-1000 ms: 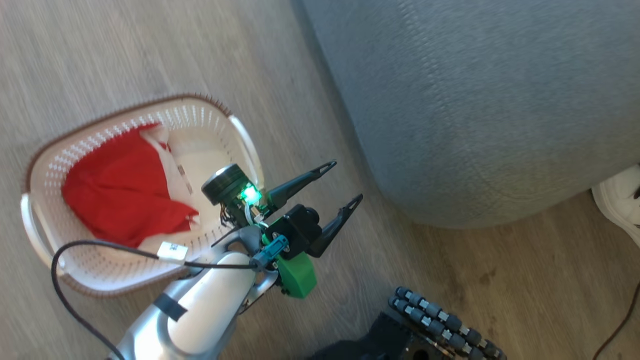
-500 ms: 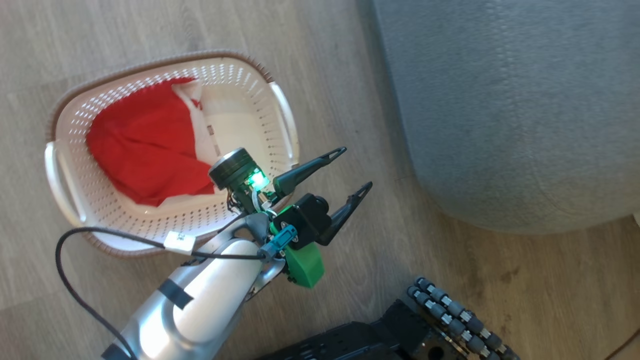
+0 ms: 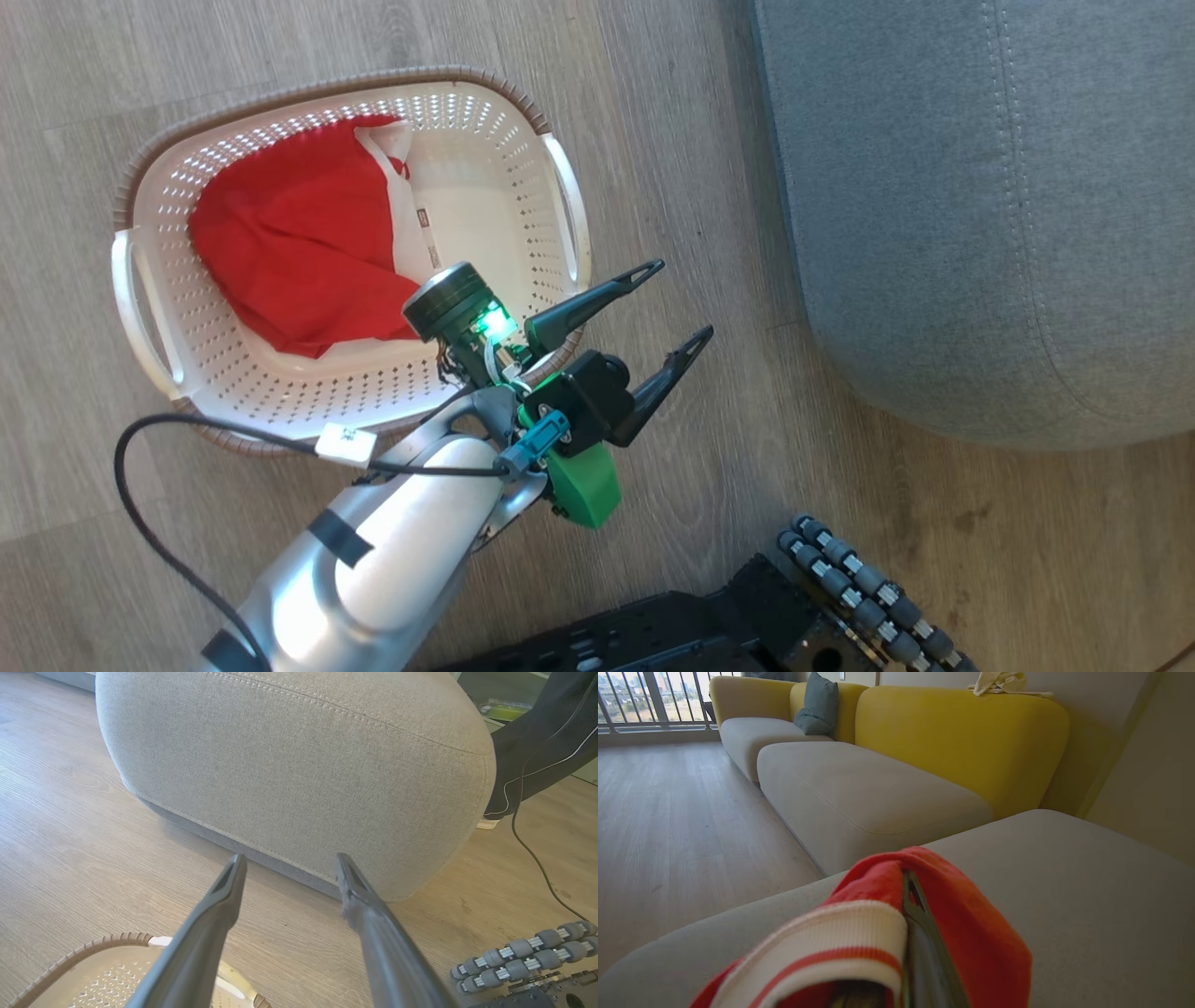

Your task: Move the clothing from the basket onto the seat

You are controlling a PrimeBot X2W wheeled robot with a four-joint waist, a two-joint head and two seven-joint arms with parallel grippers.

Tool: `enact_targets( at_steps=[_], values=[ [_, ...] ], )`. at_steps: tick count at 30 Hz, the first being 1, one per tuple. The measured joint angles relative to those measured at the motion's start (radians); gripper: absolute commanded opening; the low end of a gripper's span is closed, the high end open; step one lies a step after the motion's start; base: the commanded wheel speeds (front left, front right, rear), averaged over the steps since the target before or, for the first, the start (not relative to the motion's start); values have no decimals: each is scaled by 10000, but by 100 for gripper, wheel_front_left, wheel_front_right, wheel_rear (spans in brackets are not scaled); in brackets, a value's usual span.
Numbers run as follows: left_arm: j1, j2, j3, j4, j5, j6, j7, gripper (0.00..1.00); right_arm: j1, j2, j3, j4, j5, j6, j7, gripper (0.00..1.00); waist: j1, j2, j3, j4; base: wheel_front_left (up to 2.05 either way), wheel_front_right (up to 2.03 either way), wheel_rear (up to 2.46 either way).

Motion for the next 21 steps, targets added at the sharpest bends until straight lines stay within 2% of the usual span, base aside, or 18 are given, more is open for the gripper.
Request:
enact_targets(
  at_steps=[7,17,18,19,21],
  values=[
    [-28,-15,0,17,0,-4,0,100,-405,-119,-81,1611,-121,0,213,0,0,0,19,43,0,0,0],
    [-104,-138,184,-161,-157,46,0,100,-354,21,564,2004,-67,0,1611,0,0,0,-49,0,0,0,0],
    [-104,-157,209,-169,-157,46,0,100,-349,35,562,2017,33,0,1743,17,0,0,-75,-5,0,0,0],
    [-103,-169,236,-182,-159,46,0,100,-347,40,560,2029,123,0,1825,100,0,0,-106,-11,0,0,0],
    [-103,-203,284,-194,-159,46,0,100,-342,42,508,2048,374,0,2031,100,0,0,-181,-20,0,0,0]
  ],
)
